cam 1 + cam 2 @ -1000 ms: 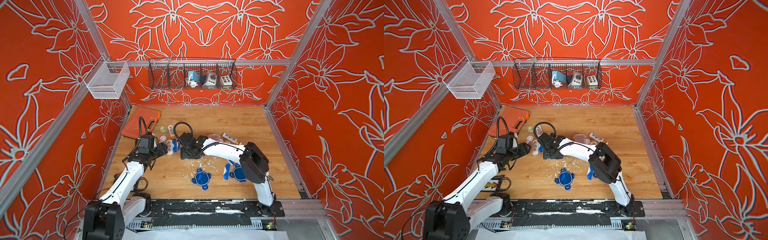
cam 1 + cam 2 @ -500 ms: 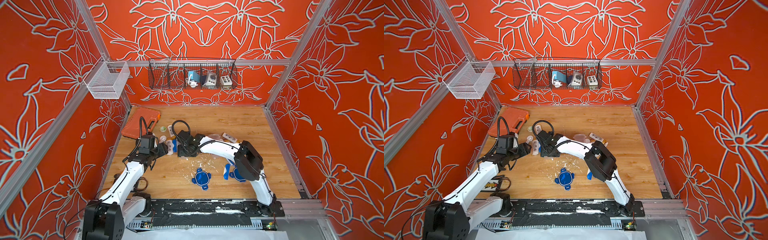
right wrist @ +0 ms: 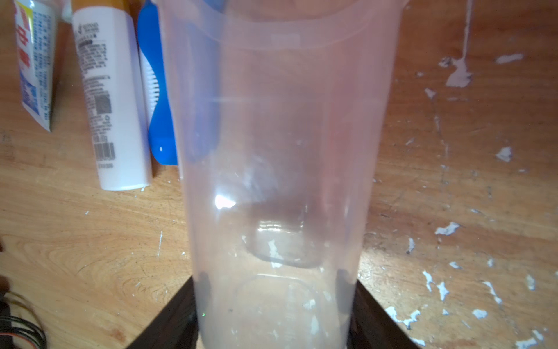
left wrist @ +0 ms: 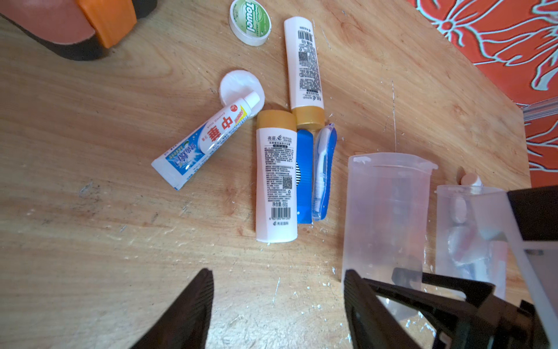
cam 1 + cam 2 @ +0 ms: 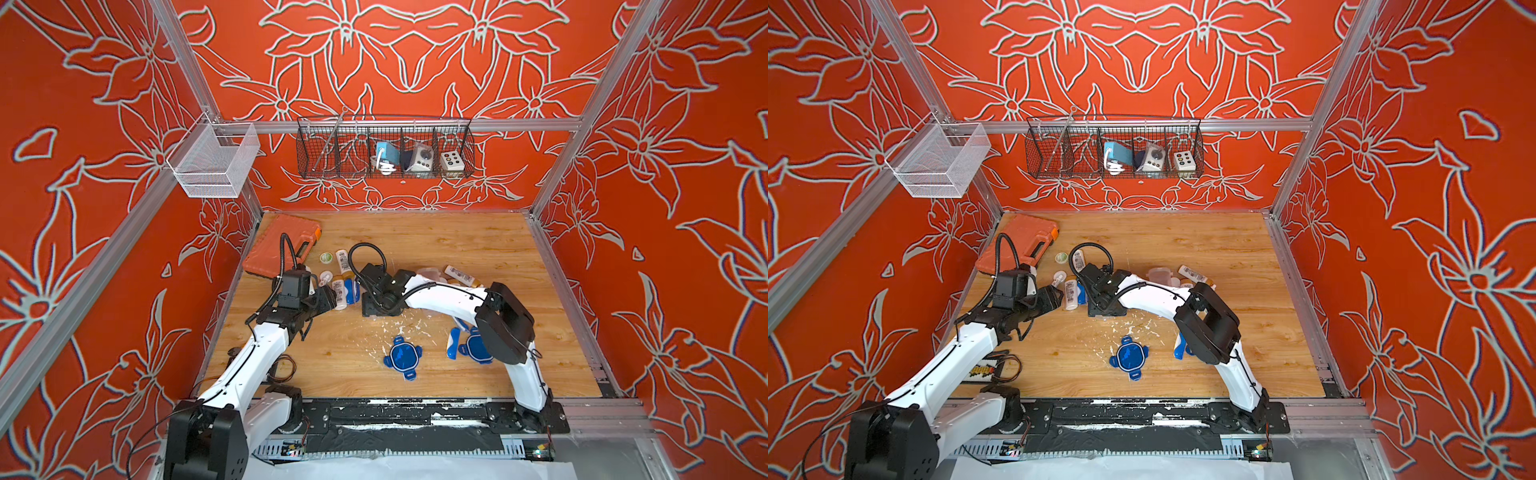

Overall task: Take out toiletry kits
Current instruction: Adjust the container at the center of the board, then reset both arms

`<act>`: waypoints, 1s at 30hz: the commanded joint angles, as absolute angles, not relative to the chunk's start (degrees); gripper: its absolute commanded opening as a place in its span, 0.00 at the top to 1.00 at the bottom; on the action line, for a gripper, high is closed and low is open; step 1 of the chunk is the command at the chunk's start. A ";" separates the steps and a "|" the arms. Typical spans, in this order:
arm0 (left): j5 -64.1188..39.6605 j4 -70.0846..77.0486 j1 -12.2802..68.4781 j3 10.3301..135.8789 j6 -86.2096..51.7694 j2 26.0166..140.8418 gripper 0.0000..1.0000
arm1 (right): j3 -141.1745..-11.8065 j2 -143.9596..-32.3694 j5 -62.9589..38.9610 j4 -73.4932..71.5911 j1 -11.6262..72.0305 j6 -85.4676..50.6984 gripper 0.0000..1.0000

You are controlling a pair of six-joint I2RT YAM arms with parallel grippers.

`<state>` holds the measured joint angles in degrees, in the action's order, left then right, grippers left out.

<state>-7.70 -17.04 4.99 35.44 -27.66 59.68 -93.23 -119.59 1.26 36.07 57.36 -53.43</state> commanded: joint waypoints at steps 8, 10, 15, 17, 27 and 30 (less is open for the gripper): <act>-5.94 -17.64 5.62 35.11 -27.24 58.50 0.33 | -88.77 -111.86 5.06 36.41 57.17 -51.94 0.02; -5.54 -17.82 5.63 35.24 -27.45 57.55 0.31 | -87.65 -108.46 7.24 37.28 57.13 -50.91 0.02; -5.67 -16.98 5.62 37.48 -27.63 54.07 0.26 | -81.72 -95.32 13.79 35.76 56.29 -45.04 0.02; -5.63 -15.47 5.62 39.04 -28.44 52.66 0.23 | -78.12 -88.60 15.09 34.09 54.76 -42.15 0.02; 10.58 3.12 5.63 46.18 -21.27 55.25 0.01 | -46.42 -51.98 37.63 10.86 42.14 -13.67 0.03; 17.61 15.81 5.71 40.49 -14.46 55.31 0.01 | -36.56 -45.16 40.32 -0.32 36.25 -10.45 0.02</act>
<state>8.80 2.68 5.37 44.95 -21.93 54.50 -42.76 -47.44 32.38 12.99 40.42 -20.75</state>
